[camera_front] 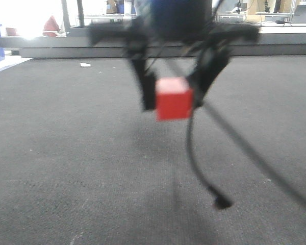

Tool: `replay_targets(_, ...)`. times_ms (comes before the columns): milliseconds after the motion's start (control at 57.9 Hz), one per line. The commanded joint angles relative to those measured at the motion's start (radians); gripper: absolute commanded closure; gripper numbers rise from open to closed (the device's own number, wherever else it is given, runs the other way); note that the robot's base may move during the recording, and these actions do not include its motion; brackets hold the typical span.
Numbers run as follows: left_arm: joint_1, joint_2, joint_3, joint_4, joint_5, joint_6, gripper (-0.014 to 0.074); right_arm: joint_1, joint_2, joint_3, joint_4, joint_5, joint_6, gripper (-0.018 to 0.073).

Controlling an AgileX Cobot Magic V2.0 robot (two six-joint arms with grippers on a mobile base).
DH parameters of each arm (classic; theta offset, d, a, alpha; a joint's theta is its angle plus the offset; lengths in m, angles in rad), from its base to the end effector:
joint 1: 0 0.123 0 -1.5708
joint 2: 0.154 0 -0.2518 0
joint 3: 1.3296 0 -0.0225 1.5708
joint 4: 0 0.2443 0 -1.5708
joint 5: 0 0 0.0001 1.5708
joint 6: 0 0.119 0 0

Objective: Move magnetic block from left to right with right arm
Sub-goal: 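Close the right gripper on the red cube and lift it, then raise the held red cube out of view with the right arm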

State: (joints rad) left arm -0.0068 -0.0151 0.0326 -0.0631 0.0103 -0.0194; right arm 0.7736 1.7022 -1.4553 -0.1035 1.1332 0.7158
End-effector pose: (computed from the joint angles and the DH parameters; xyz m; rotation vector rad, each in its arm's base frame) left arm 0.1116 -0.0008 0.2043 -0.0567 1.5107 -0.0721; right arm 0.2570 0.2354 0.2341 -0.1269 2.8627 0.1663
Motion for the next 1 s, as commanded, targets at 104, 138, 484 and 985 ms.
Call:
replay_targets(104, -0.007, -0.01, 0.008, -0.007, -0.09, -0.004, 0.0713, -0.12, -0.216, 0.142, -0.043, -0.056, -0.132, 0.0306)
replay_targets(138, -0.007, -0.01, 0.008, -0.007, -0.09, -0.004, 0.0713, -0.15, -0.25, 0.181, -0.042, -0.073, -0.171, 0.0306)
replay_targets(484, -0.007, -0.01, 0.008, -0.007, -0.09, -0.004, 0.0713, -0.511, -0.55, 0.502, 0.11, -0.338, -0.603, 0.0306)
replay_targets(985, -0.007, -0.01, 0.008, -0.007, -0.09, -0.004, 0.0713, -0.733, -0.946, 0.889, 0.142, -0.991, -0.674, 0.0306)
